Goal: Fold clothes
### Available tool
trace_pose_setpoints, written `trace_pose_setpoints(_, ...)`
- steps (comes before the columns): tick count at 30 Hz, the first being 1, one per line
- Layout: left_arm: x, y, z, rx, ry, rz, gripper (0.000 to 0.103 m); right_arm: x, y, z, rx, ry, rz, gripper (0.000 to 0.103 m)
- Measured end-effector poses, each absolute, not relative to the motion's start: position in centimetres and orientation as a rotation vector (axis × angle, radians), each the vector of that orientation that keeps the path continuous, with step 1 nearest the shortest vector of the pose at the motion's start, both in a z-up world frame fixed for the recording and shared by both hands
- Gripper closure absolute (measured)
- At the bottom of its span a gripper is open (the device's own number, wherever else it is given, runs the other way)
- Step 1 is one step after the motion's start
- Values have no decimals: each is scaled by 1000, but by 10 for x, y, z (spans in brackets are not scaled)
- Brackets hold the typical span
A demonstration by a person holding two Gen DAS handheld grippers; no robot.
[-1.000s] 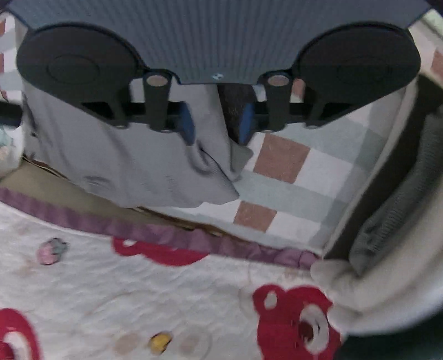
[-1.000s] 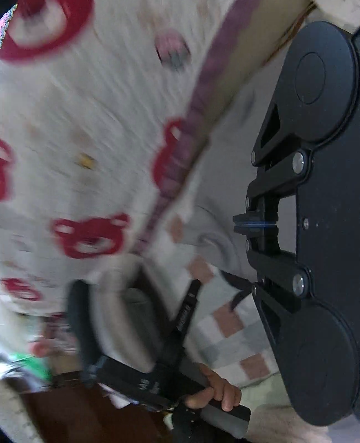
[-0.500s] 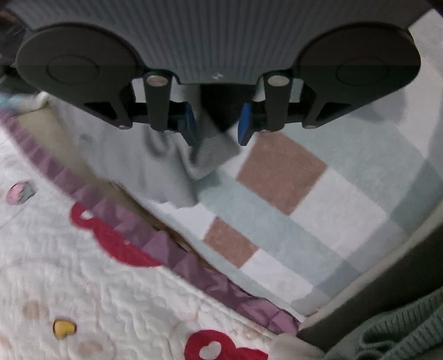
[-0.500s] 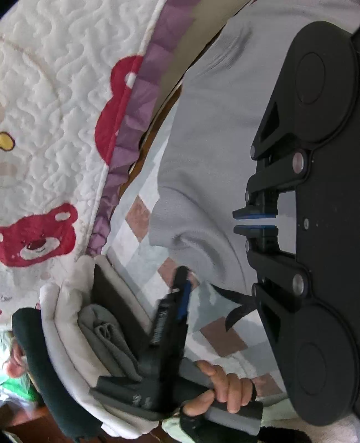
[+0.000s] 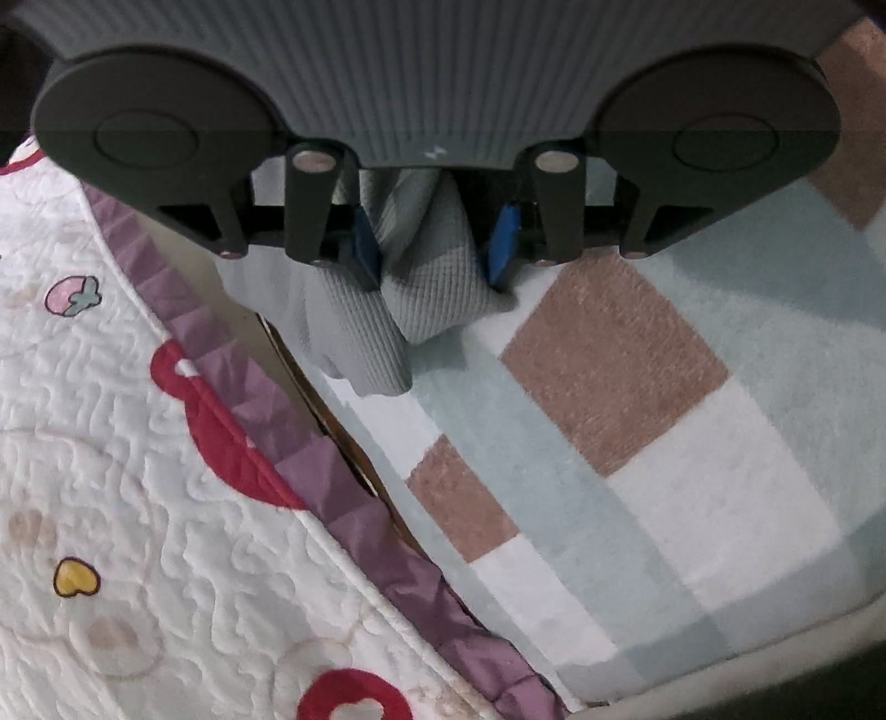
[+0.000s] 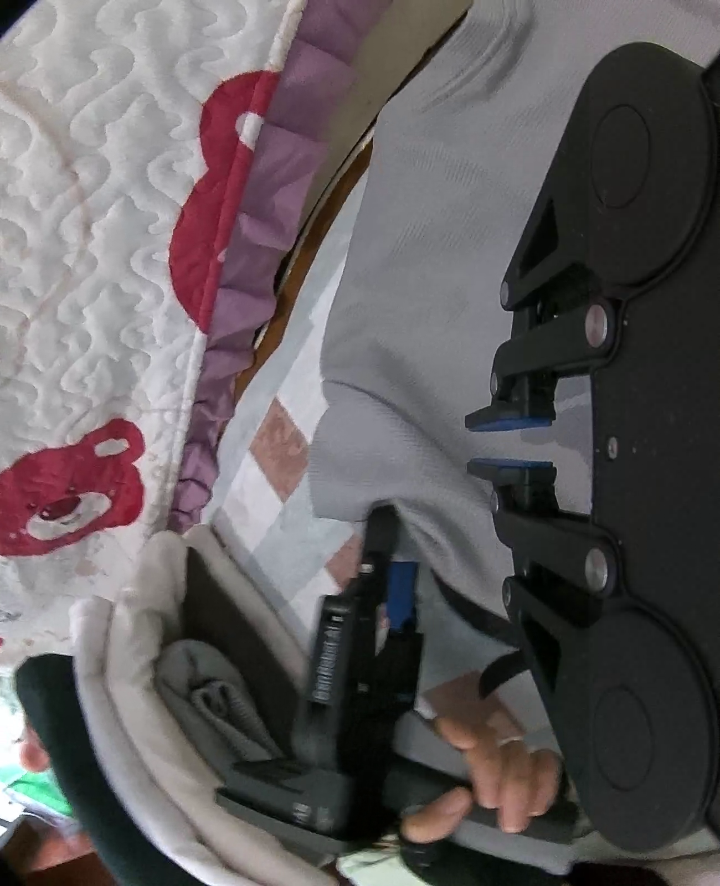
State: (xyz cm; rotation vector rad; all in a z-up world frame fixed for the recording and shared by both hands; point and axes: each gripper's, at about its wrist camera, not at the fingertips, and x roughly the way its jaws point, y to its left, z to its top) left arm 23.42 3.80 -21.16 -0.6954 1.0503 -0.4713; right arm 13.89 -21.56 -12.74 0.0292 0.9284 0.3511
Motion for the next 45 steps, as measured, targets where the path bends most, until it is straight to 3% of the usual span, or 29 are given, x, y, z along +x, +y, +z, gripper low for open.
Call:
trace_pose_setpoints(3,229,24,-204,-574,1013,-469,65,130,-218,-124,16,938,337,81)
trace_pose_setpoints(5,224,11,-198,-401,964,-458,81,124,-221,-124,15,946,319,81)
trace_pose_setpoints(7,222,1,-192,-251,913,-444,86,119,-223,-125,14,956,296,81)
trace_pose_setpoints(13,220,12,-178,-355,867,-423,96,108,-226,-120,16,965,281,81)
trace_pose_setpoints(17,191,-6,-136,-311,736,-553,96,101,-242,-111,60,951,217,80)
trace_pose_setpoints(23,136,-45,-106,-150,687,-767,96,81,-290,-106,163,931,8,79)
trace_pose_setpoints(26,121,-70,-125,-116,850,-880,96,72,-307,-110,249,920,-8,79)
trace_pose_setpoints(30,131,-73,-170,-267,1269,-996,94,67,-314,-114,361,884,35,78)
trace_pose_setpoints(36,130,-34,-119,-46,1017,-969,90,67,-313,-116,431,888,99,71)
trace_pose_setpoints(38,134,-26,-105,-44,941,-971,80,65,-313,-116,424,896,107,66)
trace_pose_setpoints(40,142,-21,-102,-67,910,-963,75,61,-318,-119,457,904,91,64)
trace_pose_setpoints(45,148,-37,-129,-57,951,-950,75,49,-334,-136,709,917,30,63)
